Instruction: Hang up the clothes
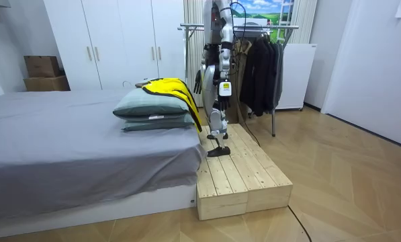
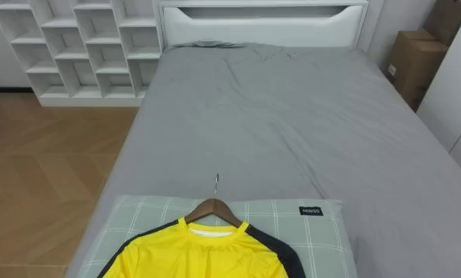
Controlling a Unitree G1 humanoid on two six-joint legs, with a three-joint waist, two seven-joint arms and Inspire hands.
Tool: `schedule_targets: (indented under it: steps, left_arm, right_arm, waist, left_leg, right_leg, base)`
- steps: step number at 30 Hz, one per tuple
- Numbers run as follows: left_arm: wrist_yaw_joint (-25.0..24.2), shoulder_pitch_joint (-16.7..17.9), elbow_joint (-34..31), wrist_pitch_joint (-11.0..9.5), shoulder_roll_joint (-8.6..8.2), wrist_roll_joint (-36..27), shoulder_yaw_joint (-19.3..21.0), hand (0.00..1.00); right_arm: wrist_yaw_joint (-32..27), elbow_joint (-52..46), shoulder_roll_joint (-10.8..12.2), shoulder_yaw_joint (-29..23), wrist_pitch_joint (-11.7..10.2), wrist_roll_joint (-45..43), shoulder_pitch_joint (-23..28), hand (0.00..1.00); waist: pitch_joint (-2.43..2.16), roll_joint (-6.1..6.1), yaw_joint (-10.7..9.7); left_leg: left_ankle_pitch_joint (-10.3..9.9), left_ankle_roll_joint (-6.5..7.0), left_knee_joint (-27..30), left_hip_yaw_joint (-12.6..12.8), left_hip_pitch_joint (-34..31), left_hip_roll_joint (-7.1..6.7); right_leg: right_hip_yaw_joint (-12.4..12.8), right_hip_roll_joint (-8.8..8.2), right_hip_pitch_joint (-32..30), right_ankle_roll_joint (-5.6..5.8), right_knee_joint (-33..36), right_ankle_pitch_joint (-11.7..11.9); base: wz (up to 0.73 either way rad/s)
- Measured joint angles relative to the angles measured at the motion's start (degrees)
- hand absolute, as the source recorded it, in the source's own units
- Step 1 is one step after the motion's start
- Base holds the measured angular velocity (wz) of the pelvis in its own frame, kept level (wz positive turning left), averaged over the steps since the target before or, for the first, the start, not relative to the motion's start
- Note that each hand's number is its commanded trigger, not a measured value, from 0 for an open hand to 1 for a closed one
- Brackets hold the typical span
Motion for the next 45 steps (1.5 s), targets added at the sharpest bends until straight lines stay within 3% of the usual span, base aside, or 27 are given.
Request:
schedule_targets:
  steps: [8,21,27,33,36,39,41,43,45]
  left_arm:
    - [0.0,-0.1,0.1,-1.8,0.13,2.8,0.0,0.00]
    - [0.0,-0.2,0.1,-1.9,0.16,4.8,0.0,0.00]
    - [1.2,-0.2,0.0,-1.8,0.16,2.2,0.2,0.00]
    - [2.5,0.1,0.1,-1.8,0.15,-0.6,0.2,0.00]
    - [3.6,0.1,0.1,-1.8,0.17,-0.8,0.2,0.00]
    - [5.1,0.1,0.0,-2.0,0.26,-0.9,2.1,0.00]
    - [6.8,0.1,0.0,-3.0,0.10,-1.0,4.8,0.00]
    - [10.7,0.5,-0.7,-5.2,-0.36,-5.0,7.5,0.00]
    - [13.3,0.4,-1.9,-6.1,-0.54,-7.2,9.1,0.00]
  right_arm:
    - [1.8,-0.2,-0.2,0.3,-0.7,1.7,1.3,0.00]
    - [2.0,-0.1,-0.5,0.2,-1.1,3.8,2.0,0.00]
    - [1.9,0.2,-0.4,0.2,-1.0,3.8,1.7,0.00]
    - [1.7,0.8,-0.3,0.4,-0.4,3.7,1.5,0.00]
    - [1.5,1.2,-0.3,0.3,-0.3,3.6,1.3,0.00]
    - [1.2,1.5,-0.4,0.2,-0.3,3.6,0.9,0.00]
    - [1.2,1.7,-0.4,0.2,-0.3,3.4,0.9,0.00]
    - [1.1,1.9,-0.4,0.3,-0.5,3.7,1.0,0.00]
    - [1.0,2.1,-0.4,0.4,-0.5,4.5,1.0,0.00]
  waist:
    - [0.04,-0.05,0.1]
    - [0.08,0.50,0.1]
    - [-0.12,0.19,0.1]
    - [0.04,-0.26,0.5]
    - [0.36,-0.48,0.5]
    - [0.35,-0.55,0.5]
    - [0.28,-0.15,0.6]
    - [0.07,0.03,0.9]
    - [0.02,-0.05,1.1]
  left_leg:
    - [0.0,0.00,0.1,0.0,-0.4,-0.01]
    - [0.0,0.02,0.3,0.0,-0.2,0.06]
    - [0.0,0.02,0.1,0.1,-0.2,0.08]
    - [0.0,0.02,0.1,0.0,0.3,0.07]
    - [0.0,0.01,0.1,0.0,0.9,0.08]
    - [0.0,0.01,0.1,0.0,0.9,0.08]
    - [0.0,0.01,0.2,0.0,0.7,0.07]
    - [0.0,0.01,0.1,0.0,0.7,0.07]
    - [0.0,0.01,0.0,0.0,1.1,0.07]
  right_leg:
    - [0.0,0.00,-0.5,0.00,0.2,0.0]
    - [0.1,0.00,-0.7,0.00,0.8,0.0]
    - [0.1,0.00,-0.7,0.00,0.8,0.0]
    - [0.1,-0.01,-0.3,0.00,0.8,0.0]
    - [0.0,-0.01,0.3,0.00,0.8,0.0]
    - [-0.2,-0.02,0.4,0.00,0.8,0.0]
    - [-0.3,-0.01,0.3,0.00,0.8,0.0]
    - [-0.3,-0.01,0.4,0.00,0.8,0.0]
    - [-0.4,-0.02,0.6,0.00,0.8,0.0]
  base:
    - [0.00]
    - [0.00]
    - [0.00]
    - [-0.01]
    - [0.00]
    - [0.00]
    - [0.00]
    - [0.00]
    - [0.00]
